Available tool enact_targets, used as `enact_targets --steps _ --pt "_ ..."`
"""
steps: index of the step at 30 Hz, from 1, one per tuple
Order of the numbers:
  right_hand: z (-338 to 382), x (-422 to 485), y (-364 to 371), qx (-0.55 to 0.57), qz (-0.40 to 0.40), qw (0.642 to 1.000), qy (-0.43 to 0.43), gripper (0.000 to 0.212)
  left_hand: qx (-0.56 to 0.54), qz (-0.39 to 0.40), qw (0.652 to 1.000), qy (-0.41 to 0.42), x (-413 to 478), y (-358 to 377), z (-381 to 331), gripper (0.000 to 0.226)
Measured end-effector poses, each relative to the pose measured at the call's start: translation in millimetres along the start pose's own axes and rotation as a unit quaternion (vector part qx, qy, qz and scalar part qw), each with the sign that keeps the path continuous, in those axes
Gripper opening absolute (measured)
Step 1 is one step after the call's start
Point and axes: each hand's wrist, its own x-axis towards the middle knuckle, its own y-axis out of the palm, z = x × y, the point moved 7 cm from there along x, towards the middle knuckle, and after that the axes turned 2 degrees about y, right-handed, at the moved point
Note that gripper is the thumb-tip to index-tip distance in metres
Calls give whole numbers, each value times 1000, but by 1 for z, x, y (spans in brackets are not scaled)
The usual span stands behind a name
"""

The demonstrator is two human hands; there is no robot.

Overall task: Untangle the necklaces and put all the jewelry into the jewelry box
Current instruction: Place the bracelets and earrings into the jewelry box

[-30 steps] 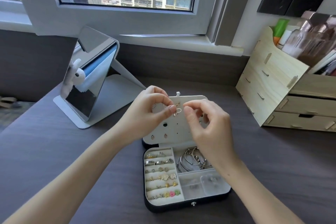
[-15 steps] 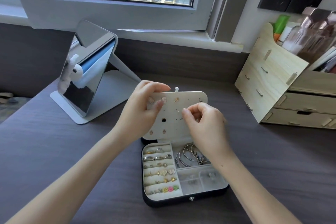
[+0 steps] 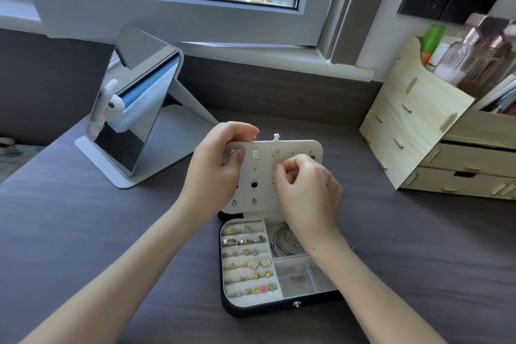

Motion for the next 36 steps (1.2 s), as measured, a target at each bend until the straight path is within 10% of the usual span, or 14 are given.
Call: enact_targets --steps 14,18,23,36 --pt "14 -14 -29 -108 -130 947 -275 18 -15 -5 1000 10 -3 0 4 38" --pt "-46 -6 -65 39 42 988 -142 11 1 -9 1000 9 -3 1 5 37" --pt "-101 -26 -52 -102 219 965 -102 13 4 -16 1000 -2 -3 1 9 35" --pt "-127 -18 -56 135 174 974 60 6 6 -11 1000 -26 0 4 8 45"
